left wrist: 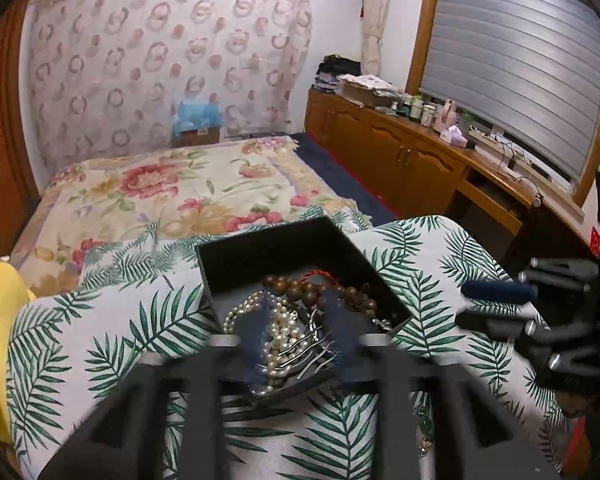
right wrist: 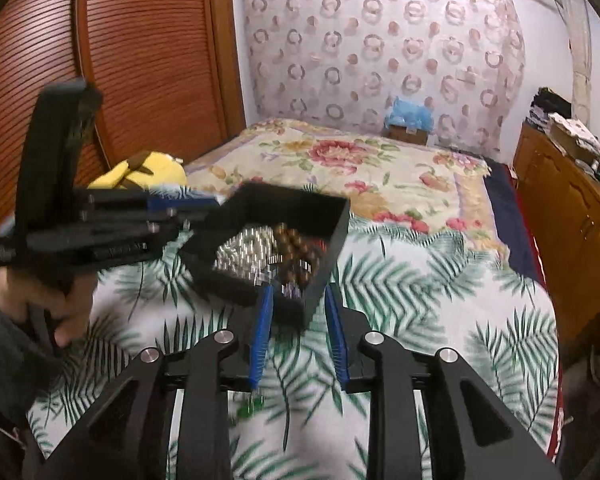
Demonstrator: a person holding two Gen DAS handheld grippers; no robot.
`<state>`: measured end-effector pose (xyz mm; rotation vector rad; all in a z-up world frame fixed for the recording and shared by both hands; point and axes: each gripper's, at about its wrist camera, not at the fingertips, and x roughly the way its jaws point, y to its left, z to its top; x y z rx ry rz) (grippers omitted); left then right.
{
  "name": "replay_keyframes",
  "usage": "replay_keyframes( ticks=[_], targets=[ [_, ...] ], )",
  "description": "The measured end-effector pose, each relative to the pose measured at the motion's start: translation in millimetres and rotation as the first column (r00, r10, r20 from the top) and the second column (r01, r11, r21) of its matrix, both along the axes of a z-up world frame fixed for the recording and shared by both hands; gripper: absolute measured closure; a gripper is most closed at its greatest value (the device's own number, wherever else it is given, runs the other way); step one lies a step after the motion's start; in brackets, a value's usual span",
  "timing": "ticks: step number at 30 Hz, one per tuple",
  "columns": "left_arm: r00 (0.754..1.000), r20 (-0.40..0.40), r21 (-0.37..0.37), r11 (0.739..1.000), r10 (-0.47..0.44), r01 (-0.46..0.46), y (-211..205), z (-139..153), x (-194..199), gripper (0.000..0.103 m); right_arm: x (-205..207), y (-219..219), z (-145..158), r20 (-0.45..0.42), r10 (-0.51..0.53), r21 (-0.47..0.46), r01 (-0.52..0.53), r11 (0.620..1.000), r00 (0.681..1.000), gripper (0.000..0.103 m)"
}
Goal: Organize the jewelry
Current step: 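Lower the bead bracelet and pearl strand into the black box and open both grippers, then grasp the green gem earring on the cloth with the right gripper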
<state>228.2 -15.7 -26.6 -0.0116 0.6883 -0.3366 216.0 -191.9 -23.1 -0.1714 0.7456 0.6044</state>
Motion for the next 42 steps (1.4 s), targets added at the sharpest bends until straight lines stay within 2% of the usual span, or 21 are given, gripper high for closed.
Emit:
replay_keyframes(
  ticks=[3,11,13,19,24,26,29,33,36,42],
  targets=[
    [1.000,0.002,0.019,1.000,-0.012,0.012,-7.3,1.2,-2.0,0.053,-9.6,-2.0,-10.1,-0.024,-0.006,-0.013,0.006,1.000,1.000,0.074],
    [1.000,0.011,0.054,0.998,-0.018,0.017,-18.1,5.6,-12.0,0.021,-30.9,-2.1,-41.7,-0.112,0.022,-0.023,-0.025,0.999,0.993,0.074],
    [1.000,0.011,0.054,0.998,-0.020,0.019,-18.8,6.0,-14.2,0.017,-35.2,1.1,-49.1,-0.128,0.034,-0.029,-0.038,0.999,0.991,0.074],
    [1.000,-0.017,0.061,0.998,-0.018,0.019,-16.0,-2.7,-26.8,0.014,-35.4,11.3,-63.5,-0.173,0.057,-0.028,-0.063,0.998,0.983,0.074],
    [0.999,-0.042,0.076,0.997,0.002,0.001,-11.3,-16.5,-39.4,0.014,-37.4,20.8,-72.0,-0.181,0.059,-0.077,-0.074,0.994,0.982,0.075],
    [0.999,-0.053,0.076,0.997,0.014,-0.010,-9.8,-20.9,-44.5,0.014,-40.9,23.9,-73.2,-0.156,0.057,-0.117,-0.076,0.990,0.986,0.079],
    [0.997,-0.067,0.069,0.997,0.028,-0.023,-5.2,-28.6,-55.7,0.014,-42.5,19.9,-73.3,-0.150,0.051,-0.122,-0.069,0.990,0.987,0.088],
    [0.996,-0.082,0.062,0.997,0.042,-0.037,-3.7,-37.4,-70.3,0.014,-44.7,12.0,-70.8,-0.143,0.045,-0.126,-0.064,0.990,0.989,0.088],
    [0.995,-0.092,0.059,0.997,0.047,-0.042,-4.9,-42.3,-80.8,0.014,-48.1,3.7,-64.5,-0.129,0.040,-0.094,-0.053,0.994,0.991,0.088],
    [0.993,-0.108,0.066,0.997,0.042,-0.035,-16.3,-47.8,-96.9,0.014,-60.5,-5.3,-36.3,-0.062,0.043,-0.046,-0.046,0.998,0.997,0.088]
  ],
)
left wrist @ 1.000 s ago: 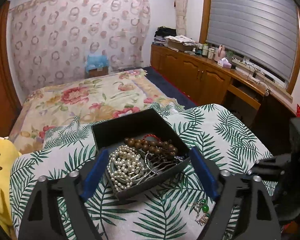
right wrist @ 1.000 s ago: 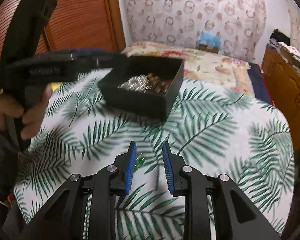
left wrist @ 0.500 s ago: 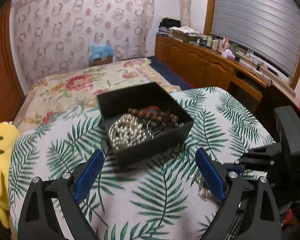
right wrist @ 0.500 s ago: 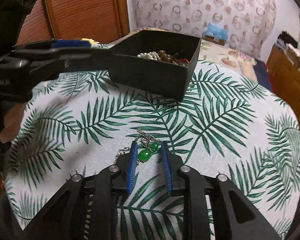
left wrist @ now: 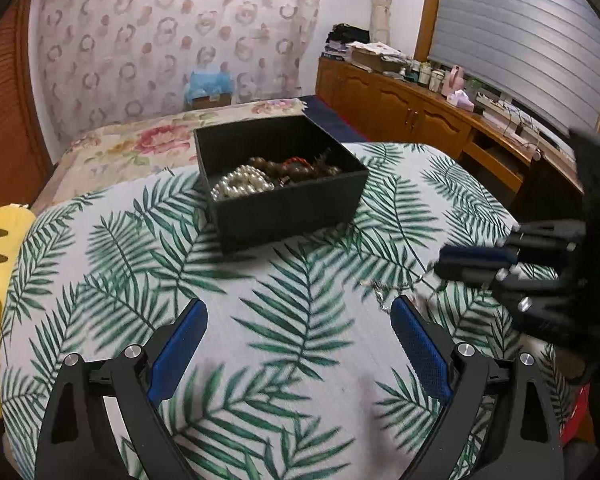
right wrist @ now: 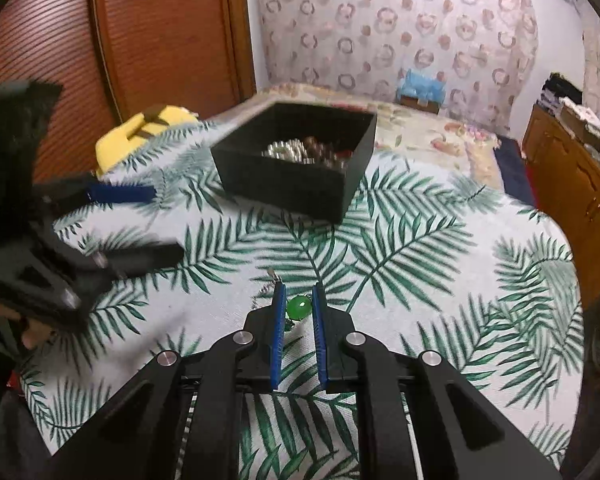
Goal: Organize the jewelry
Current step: 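Grasp the green gem earring on the cloth with the right gripper, then grasp the small gold ring with the left gripper while the right gripper holds the earring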
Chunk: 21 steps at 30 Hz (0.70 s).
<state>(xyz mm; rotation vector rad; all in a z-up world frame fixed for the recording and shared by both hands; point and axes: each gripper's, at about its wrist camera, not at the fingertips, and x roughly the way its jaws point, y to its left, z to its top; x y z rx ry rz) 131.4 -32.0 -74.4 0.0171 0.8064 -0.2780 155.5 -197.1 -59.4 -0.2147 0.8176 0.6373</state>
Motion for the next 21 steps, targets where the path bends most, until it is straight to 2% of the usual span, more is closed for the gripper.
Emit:
replay_keyframes(
  ticks=[10,21],
  targets=[
    [0.999,-0.018,0.006,1.000,-0.028,0.028,-19.0,-3.8,-12.9,0.014,-22.7,-21.5,36.3,0.089,-0.014,0.066,0.008,0.998,0.996,0.088],
    [0.996,-0.028,0.050,0.995,-0.086,0.087,-51.4,-11.6,-7.0,0.015,-39.1,-54.4,41.0,0.115,-0.065,0.091,0.055,0.994,0.991,0.088]
  ],
)
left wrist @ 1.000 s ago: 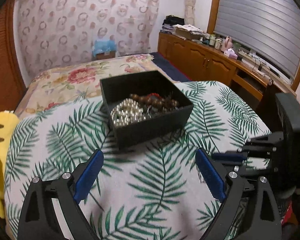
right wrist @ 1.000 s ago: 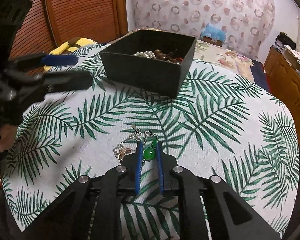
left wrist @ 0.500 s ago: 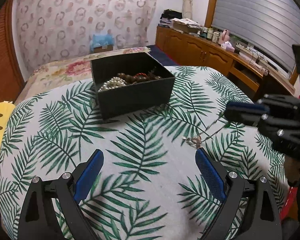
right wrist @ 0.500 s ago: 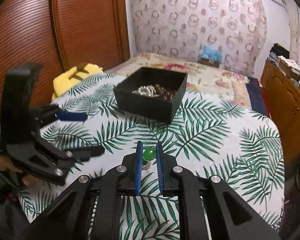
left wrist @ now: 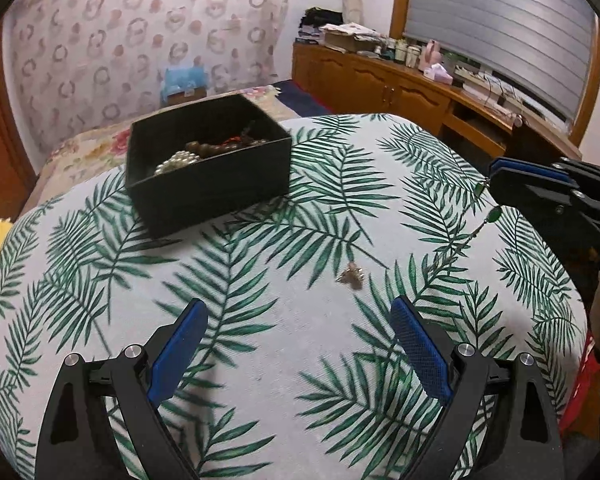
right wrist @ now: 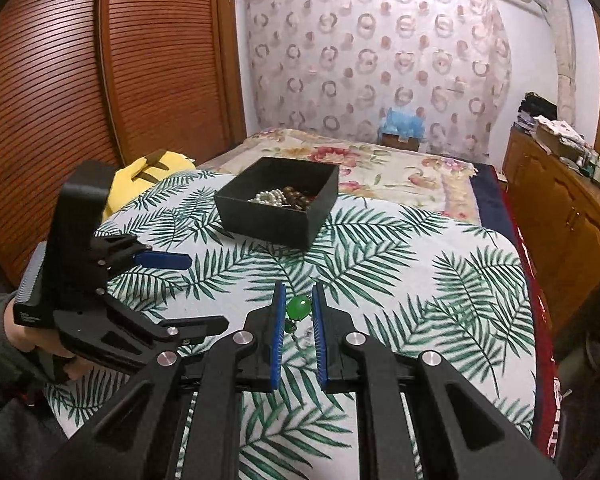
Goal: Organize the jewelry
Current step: 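Grasp the small gold ring with the left gripper while the right gripper holds the earring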
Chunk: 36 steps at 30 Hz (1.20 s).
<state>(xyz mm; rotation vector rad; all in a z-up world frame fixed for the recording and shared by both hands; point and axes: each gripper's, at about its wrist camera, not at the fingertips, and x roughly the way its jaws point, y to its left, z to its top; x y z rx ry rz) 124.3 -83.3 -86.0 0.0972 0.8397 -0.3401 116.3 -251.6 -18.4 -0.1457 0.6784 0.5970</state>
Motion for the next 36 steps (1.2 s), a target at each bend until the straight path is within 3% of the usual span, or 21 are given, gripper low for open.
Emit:
replay_keyframes(
  ticks=[2,6,11,20,29,36],
  targets=[
    [1.000,0.002,0.020,1.000,-0.020,0.020,-8.2,-1.0,2.5,0.026,-2.1,-6.3,-2.1,-0.004,-0.009,0.004,0.009,1.000,1.000,0.088],
    [0.999,0.003,0.049,0.998,-0.034,0.033,-20.3,-3.2,10.1,0.035,-1.5,-15.9,-3.6,-0.007,-0.028,0.008,0.028,1.000,1.000,0.088],
    [0.999,-0.006,0.046,0.998,-0.041,0.041,-27.6,-5.3,17.9,0.058,-0.7,-25.5,-3.3,-0.007,-0.043,0.006,0.043,0.999,0.999,0.088],
    [0.997,-0.031,0.077,0.994,-0.077,0.080,-41.6,-15.3,23.4,0.085,6.0,-27.9,-5.4,-0.009,-0.047,0.000,0.047,0.999,0.999,0.088],
    [0.996,-0.016,0.074,0.993,-0.087,0.088,-40.5,-14.4,18.0,0.089,11.6,-23.6,-7.4,-0.011,-0.040,-0.008,0.040,0.999,0.999,0.088],
    [0.997,0.026,0.037,0.997,-0.067,0.066,-24.7,8.1,17.7,0.089,24.4,-10.4,-4.1,-0.009,-0.018,0.000,0.018,1.000,1.000,0.088]
  ],
)
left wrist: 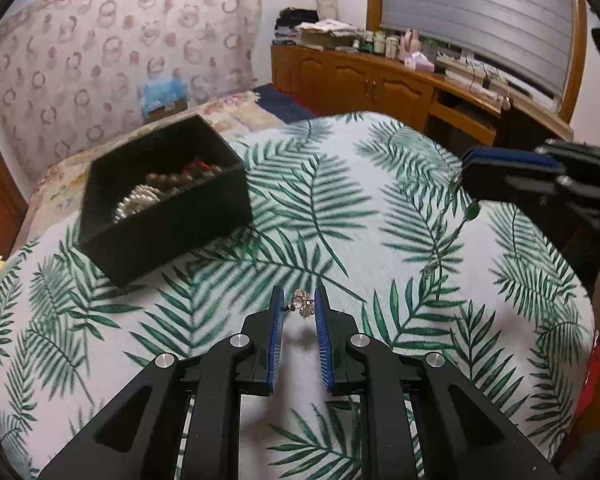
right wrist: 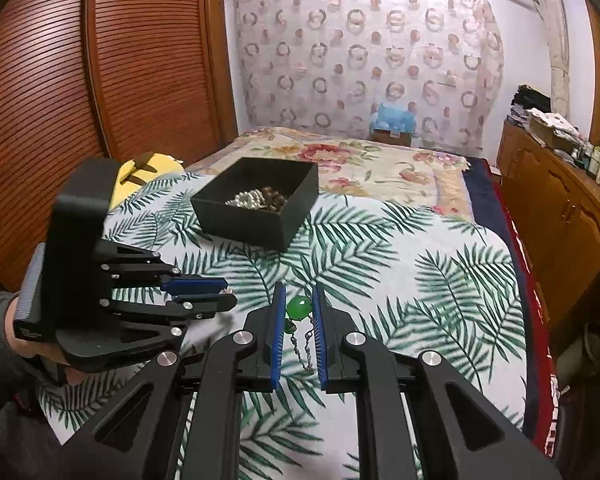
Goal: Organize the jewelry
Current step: 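Grasp the small gold ring with the left gripper while the right gripper holds the earring, then drop the earring and ring into the black box, opening both grippers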
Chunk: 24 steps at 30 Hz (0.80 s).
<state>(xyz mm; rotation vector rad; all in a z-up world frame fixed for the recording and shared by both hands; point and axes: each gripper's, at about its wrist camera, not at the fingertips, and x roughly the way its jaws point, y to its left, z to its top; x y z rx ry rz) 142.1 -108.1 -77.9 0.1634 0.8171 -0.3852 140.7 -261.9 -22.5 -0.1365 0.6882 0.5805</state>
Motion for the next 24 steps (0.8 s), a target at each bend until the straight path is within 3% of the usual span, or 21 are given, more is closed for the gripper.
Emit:
replay_keyframes(
  ticks=[14,24],
  targets=[
    [0.995,0.055,-0.062,0.995,0.088,-0.084,40.6,43.9,44.1,0.088,52.3,44.0,41.0,0.044,0.085,-0.018,-0.084,0.996,0.995,0.088],
    [0.986,0.050,-0.077,0.985,0.161,-0.157,66.9,43.4,79.5,0.088,101.2,75.2,59.9,0.064,0.111,-0.011,-0.111,0.994,0.992,0.088]
  ],
)
